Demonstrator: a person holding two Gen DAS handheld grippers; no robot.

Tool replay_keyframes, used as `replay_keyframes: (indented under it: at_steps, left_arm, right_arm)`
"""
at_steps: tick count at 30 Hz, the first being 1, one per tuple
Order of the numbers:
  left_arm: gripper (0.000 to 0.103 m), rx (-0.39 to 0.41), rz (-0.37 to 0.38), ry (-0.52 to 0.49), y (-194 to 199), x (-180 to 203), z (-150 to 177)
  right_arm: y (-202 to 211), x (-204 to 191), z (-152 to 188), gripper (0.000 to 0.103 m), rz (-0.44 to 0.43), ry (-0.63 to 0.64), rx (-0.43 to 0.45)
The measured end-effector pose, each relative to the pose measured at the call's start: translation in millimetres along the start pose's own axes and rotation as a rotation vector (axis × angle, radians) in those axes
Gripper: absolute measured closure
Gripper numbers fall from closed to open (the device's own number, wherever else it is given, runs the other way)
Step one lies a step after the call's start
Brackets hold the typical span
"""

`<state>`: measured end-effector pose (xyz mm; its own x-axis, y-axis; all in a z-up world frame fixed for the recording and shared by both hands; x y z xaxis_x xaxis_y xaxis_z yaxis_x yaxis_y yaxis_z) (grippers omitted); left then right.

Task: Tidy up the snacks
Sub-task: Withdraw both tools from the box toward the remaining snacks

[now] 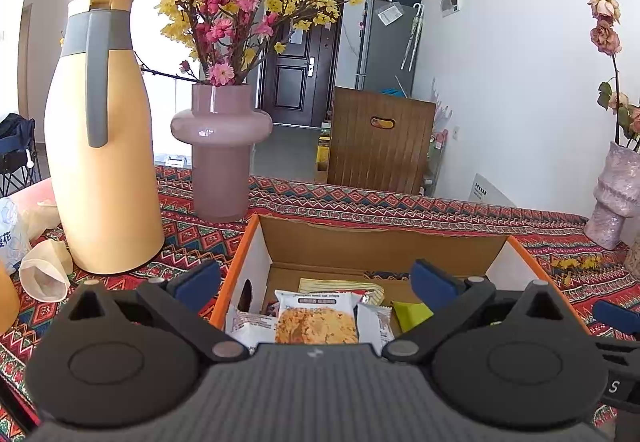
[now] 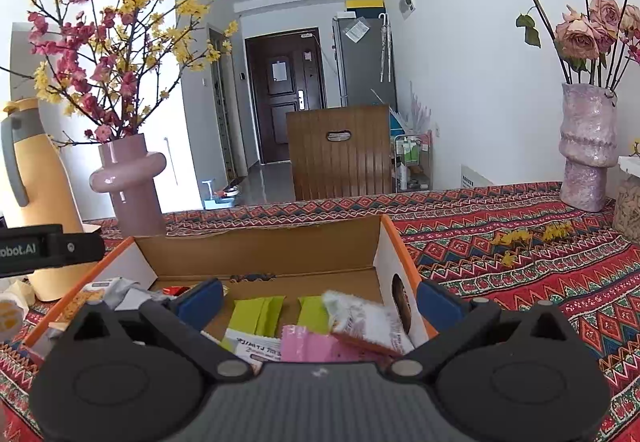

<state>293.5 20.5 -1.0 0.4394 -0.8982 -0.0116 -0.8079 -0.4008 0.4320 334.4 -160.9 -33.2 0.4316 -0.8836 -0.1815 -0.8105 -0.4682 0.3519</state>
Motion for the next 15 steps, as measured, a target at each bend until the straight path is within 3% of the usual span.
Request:
replay_keyframes:
  at_steps: [15]
  left_arm:
    - [0.000,-0.025,-0.001,0.008,38,-8,-17]
  right_arm:
    - [29,-8,-16,0.000,0.040,0.037,0.029]
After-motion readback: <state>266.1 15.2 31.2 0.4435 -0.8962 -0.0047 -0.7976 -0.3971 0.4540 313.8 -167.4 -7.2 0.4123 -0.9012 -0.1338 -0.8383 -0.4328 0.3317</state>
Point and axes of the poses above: each gripper's, at about its wrist camera, not at the fingertips, and y roughly against the way its jaws point, x to its right, z to its underside, the point moved 5 cm from there along -y, roughly the way its jaws point, and after that the axes turned 15 degrees about -z, right-handed, at the moved point
